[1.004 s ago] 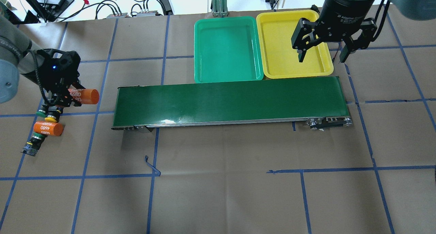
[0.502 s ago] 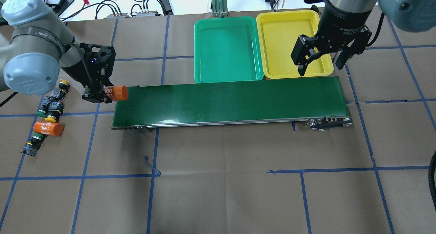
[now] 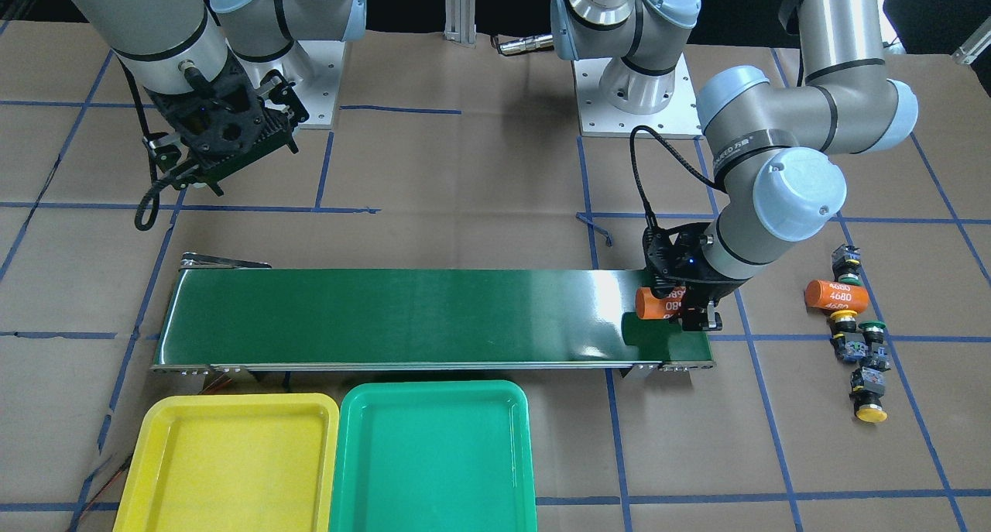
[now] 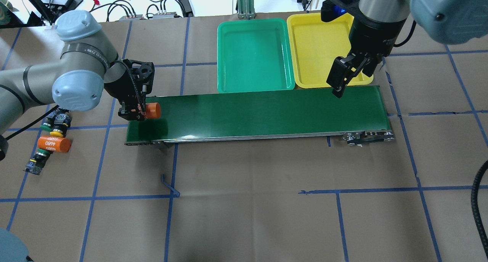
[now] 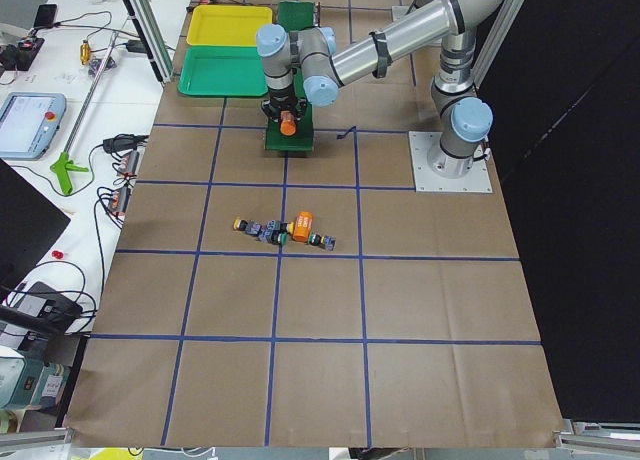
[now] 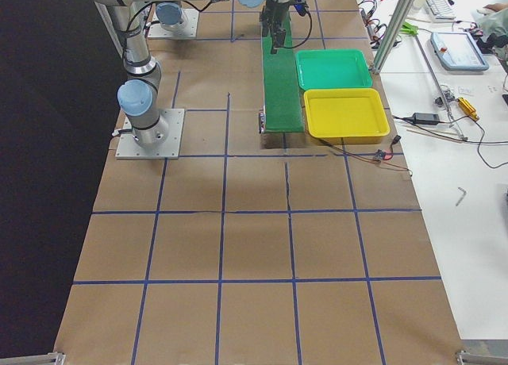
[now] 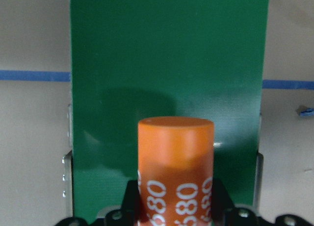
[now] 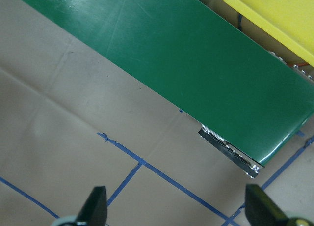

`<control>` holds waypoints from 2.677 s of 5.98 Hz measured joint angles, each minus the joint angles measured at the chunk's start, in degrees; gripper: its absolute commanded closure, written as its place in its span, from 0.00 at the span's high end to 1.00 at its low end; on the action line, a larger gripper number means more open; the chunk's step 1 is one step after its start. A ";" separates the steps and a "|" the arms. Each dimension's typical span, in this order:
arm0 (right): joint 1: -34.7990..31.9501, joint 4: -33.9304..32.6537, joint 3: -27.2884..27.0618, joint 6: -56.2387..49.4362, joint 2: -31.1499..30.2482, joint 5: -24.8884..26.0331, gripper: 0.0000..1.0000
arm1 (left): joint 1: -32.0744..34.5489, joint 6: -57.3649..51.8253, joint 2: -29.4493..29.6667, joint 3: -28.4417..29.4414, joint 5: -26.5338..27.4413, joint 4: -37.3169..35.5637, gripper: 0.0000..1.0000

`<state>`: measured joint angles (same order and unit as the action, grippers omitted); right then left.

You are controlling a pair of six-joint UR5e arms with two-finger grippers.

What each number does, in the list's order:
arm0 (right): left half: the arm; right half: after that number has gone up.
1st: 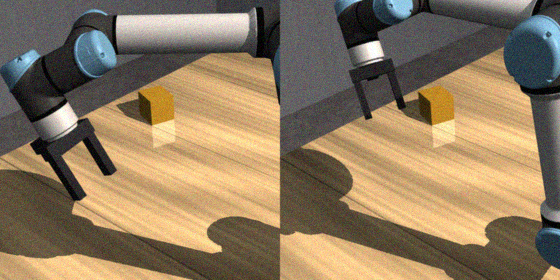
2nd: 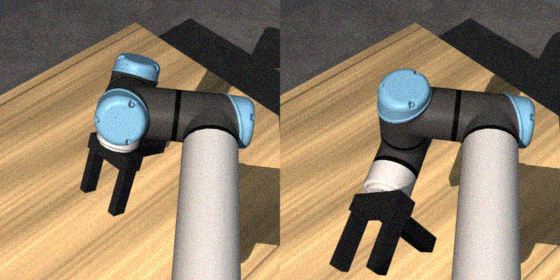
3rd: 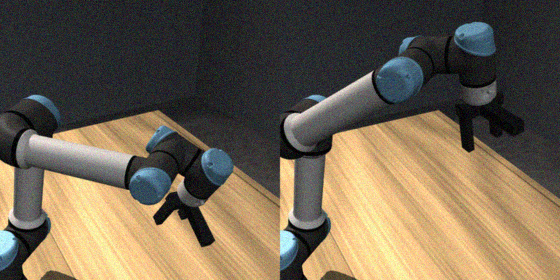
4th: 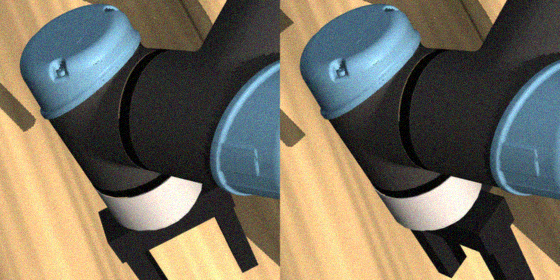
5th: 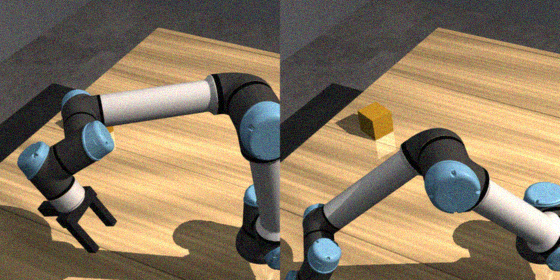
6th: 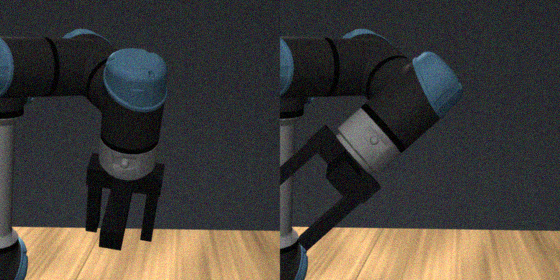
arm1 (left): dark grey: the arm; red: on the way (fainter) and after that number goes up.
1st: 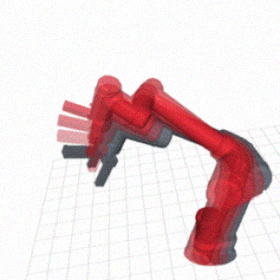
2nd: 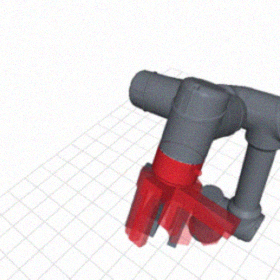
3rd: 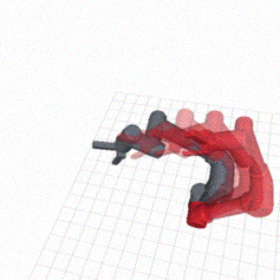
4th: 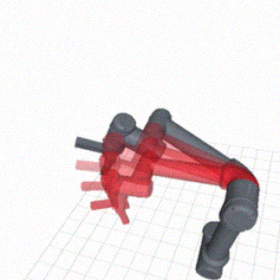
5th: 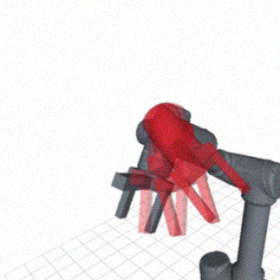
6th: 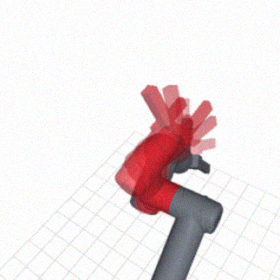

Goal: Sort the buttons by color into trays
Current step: 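Set the cylinder on the belt with the left gripper while the right moves over, then raise the left gripper and move it back toward the buttons, then lower the left gripper and grasp a green-capped push button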

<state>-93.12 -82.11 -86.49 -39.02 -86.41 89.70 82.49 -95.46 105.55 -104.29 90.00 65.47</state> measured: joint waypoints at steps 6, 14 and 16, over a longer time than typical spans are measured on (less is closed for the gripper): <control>-2.21 -7.14 -4.96 -32.72 0.07 -0.46 1.00 | -2.98 -2.48 0.05 0.71 1.62 -0.93 0.98; -2.24 -8.42 -10.70 -43.92 -3.08 -1.88 1.00 | -31.69 -26.58 0.29 -1.16 2.72 -5.53 0.98; -2.24 -8.42 -10.70 -43.94 -3.07 -0.40 1.00 | -35.78 -10.90 0.44 -3.00 2.80 -8.58 0.98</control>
<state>-95.36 -90.53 -97.18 -82.97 -89.47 89.30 46.71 -106.35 105.99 -107.29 92.80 56.90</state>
